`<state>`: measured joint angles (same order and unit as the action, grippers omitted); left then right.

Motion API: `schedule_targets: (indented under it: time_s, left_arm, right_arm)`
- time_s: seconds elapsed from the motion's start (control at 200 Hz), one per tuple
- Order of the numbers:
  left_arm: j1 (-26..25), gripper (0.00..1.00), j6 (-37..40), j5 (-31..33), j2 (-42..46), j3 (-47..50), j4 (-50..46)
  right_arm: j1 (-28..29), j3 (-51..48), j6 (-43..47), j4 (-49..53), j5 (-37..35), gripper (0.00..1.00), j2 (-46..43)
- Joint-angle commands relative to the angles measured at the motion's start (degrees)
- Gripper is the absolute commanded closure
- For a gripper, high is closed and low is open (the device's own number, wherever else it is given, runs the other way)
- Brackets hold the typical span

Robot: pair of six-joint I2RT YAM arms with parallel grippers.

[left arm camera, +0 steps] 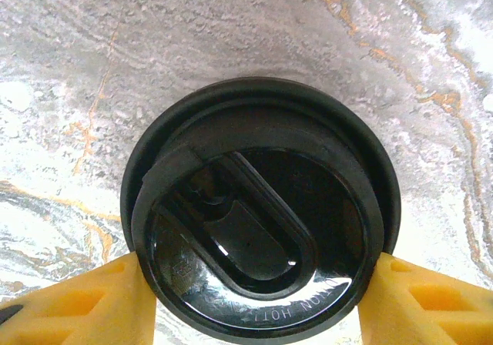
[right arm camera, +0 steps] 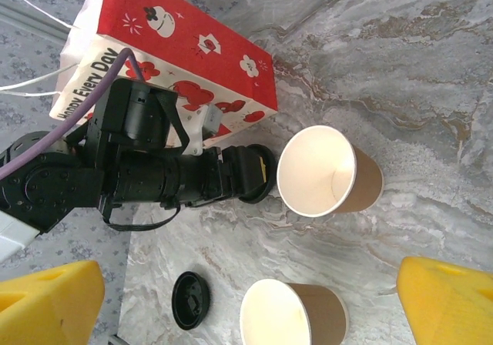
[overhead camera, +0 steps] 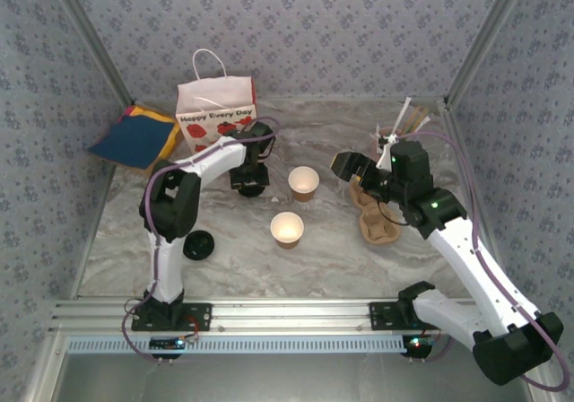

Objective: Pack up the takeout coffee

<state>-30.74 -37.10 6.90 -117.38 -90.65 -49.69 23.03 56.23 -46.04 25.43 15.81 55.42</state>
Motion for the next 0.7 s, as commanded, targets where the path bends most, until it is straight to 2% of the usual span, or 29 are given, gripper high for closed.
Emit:
schedule_targets:
  time_s: [0.0, 0.245, 0.485, 0.694]
  left_arm:
    - [0.00, 0.38, -0.68, -0.11, 2.53, 1.25, -1.07]
    - [-0.89, 0.39, -1.48, -0.97, 7.31, 4.26, -0.93]
    - [-1.27, 0.40, -2.36, -3.51, 17.87, 8.76, -1.68]
    - [-1.77, 0.41, -3.79, -8.37, 27.27, 12.85, -1.68]
  right_arm:
    - [0.52, -0.33, -0.56, -0.84, 0.08, 0.00, -0.42]
    - [1.12, -0.41, -0.18, -0.34, -0.41, 0.00, -0.53]
    - [2.36, -0.85, 0.57, -0.48, -1.13, 0.00, 0.08]
    - [4.36, -0.77, 1.26, -1.44, -1.18, 0.00, 2.42]
